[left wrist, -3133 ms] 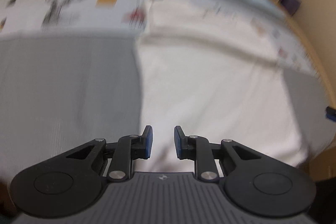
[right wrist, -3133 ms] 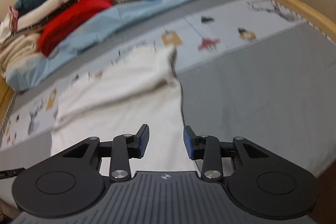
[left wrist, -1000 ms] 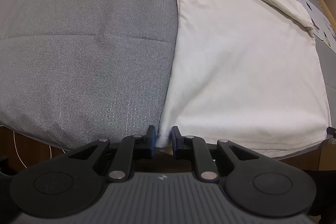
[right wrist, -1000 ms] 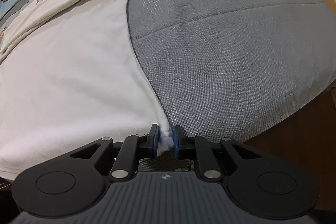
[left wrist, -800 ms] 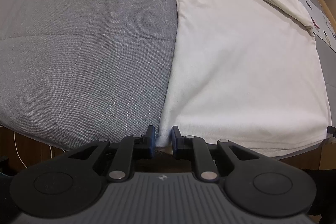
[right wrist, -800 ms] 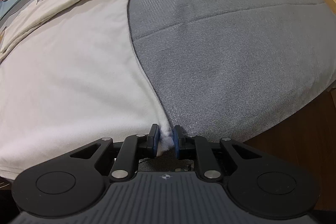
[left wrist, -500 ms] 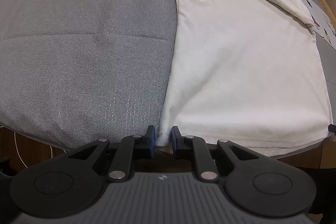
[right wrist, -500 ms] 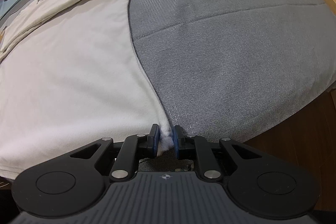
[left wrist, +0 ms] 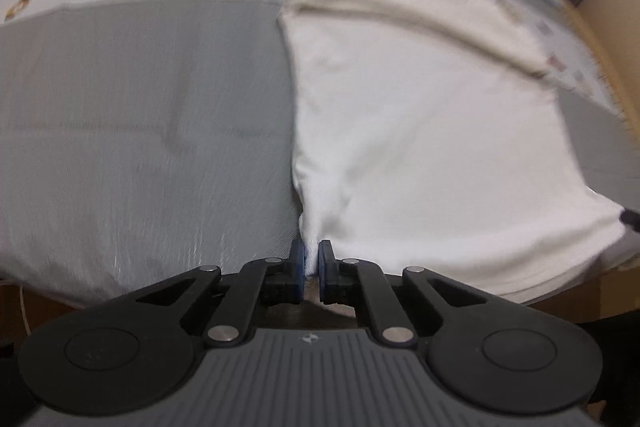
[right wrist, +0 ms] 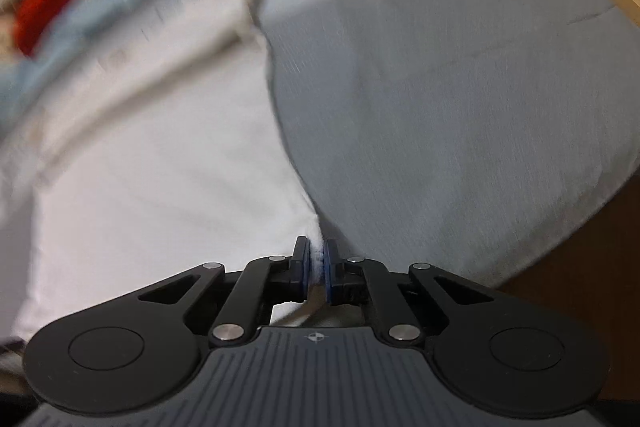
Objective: Fold small clothes
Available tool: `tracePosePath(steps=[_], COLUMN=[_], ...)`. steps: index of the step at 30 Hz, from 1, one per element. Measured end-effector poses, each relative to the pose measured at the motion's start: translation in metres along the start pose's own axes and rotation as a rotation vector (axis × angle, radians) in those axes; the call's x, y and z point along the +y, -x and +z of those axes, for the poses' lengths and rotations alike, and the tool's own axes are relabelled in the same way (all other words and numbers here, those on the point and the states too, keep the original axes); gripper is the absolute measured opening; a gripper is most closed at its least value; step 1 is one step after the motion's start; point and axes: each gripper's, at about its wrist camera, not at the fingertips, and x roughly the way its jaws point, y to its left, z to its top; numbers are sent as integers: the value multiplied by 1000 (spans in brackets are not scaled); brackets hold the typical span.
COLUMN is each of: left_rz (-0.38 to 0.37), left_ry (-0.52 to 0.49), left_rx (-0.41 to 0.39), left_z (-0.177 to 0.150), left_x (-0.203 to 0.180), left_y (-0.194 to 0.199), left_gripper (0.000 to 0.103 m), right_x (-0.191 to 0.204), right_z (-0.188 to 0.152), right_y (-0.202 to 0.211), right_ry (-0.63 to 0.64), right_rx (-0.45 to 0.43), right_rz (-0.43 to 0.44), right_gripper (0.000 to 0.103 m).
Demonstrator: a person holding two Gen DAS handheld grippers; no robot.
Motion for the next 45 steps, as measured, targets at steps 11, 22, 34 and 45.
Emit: tracePosePath(steps=[11, 22, 34, 45], left_rz=[-158, -220, -71, -79], left_ry=[-46, -17, -37, -18], left_rx=[-250, -269, -102, -49], left_z=[-19, -20, 103, 122], left_x=[13, 32, 36, 50], left_y=[151, 199, -5, -49], left_gripper=[5, 5, 5, 5], right_x=[-9, -32, 5, 27], right_z=[13, -5, 76, -18], right_y=[147, 181, 15, -17], right_ry=[19, -71, -67, 31], right_rx=[-237, -216, -112, 97], right_rz=[249, 283, 78, 93], right_gripper=[6, 1, 2, 4])
